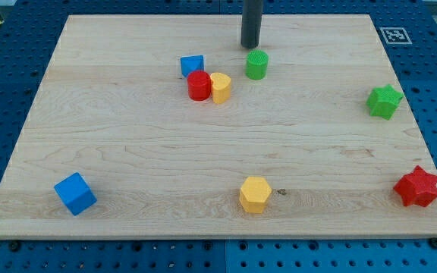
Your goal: Push the green circle towards the center of the board
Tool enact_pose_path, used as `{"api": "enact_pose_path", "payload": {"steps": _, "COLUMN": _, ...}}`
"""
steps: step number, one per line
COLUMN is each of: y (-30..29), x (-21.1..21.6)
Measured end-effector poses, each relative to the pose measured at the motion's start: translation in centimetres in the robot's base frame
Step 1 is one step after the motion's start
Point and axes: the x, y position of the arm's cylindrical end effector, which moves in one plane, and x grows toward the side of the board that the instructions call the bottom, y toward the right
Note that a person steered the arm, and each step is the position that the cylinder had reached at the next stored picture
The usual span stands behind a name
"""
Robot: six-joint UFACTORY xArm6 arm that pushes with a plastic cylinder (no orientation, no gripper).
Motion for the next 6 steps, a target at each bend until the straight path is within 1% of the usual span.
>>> {"api": "enact_pose_path", "payload": {"steps": 1, "y": 4.8, "x": -1.1}}
{"api": "enact_pose_path", "payload": {"steps": 2, "y": 5.5, "x": 4.5}}
{"api": "enact_pose_path", "payload": {"steps": 3, "y": 1.7, "x": 6.4}}
{"api": "enact_pose_path", "payload": {"steps": 4, "y": -3.0, "x": 6.4}}
{"api": "enact_pose_path", "payload": {"steps": 5, "y": -3.8, "x": 4.6}}
{"api": "enact_pose_path", "payload": {"steps": 6, "y": -0.4, "x": 2.2}}
